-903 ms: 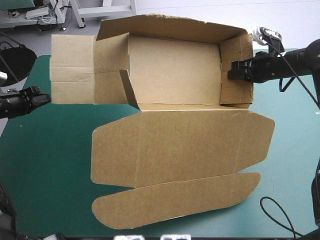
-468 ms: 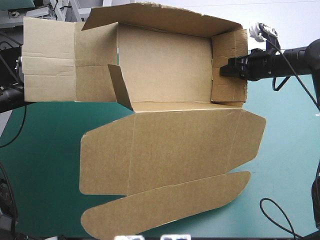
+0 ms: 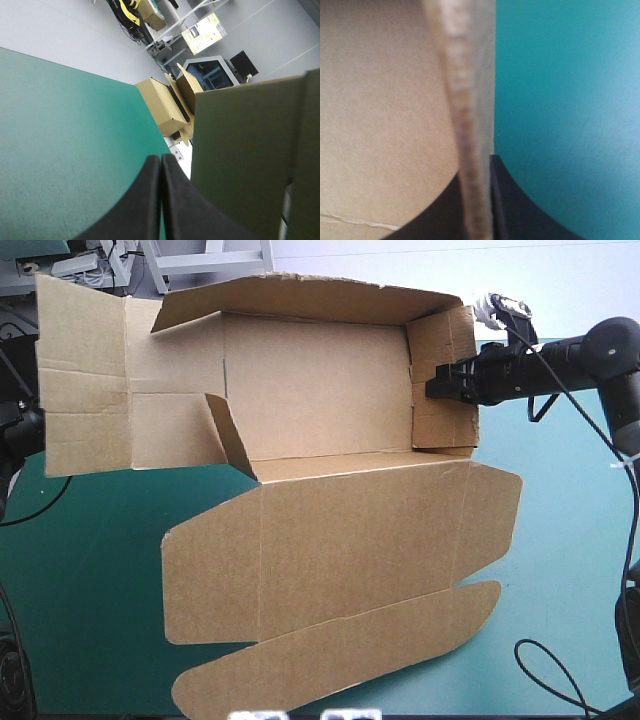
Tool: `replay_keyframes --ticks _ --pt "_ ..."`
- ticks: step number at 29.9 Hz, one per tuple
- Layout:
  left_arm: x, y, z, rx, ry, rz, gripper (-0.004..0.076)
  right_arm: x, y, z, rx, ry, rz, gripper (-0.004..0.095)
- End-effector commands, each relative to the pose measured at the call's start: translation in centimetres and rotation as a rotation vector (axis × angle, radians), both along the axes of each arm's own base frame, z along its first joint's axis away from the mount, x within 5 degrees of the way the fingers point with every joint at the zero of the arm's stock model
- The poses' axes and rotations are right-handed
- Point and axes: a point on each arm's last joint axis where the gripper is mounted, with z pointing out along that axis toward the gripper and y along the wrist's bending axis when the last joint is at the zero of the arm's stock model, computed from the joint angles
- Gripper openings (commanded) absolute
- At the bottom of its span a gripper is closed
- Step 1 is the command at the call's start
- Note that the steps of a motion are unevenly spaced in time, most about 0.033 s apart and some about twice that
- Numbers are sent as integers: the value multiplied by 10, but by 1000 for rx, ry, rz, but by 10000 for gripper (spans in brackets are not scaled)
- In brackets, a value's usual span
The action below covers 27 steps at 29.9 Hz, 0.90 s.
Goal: Fold the box
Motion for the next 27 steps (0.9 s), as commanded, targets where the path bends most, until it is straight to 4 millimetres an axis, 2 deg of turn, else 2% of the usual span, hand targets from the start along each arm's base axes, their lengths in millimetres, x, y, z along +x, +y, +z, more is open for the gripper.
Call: replay_keyframes --ticks 1,11,17,27 --pt "-30 -13 36 -49 -121 -96 -9 -8 4 26 52 -99 -51 -16" --pt "-66 -23 59 18 -192 -95 -9 -3 1 26 32 -132 -104 -16" --pt "-71 -24 60 22 -159 -91 -9 -3 14 27 38 -160 -91 -16" --pt "-78 -26 64 37 -175 -90 -9 10 36 11 37 -120 -75 -14"
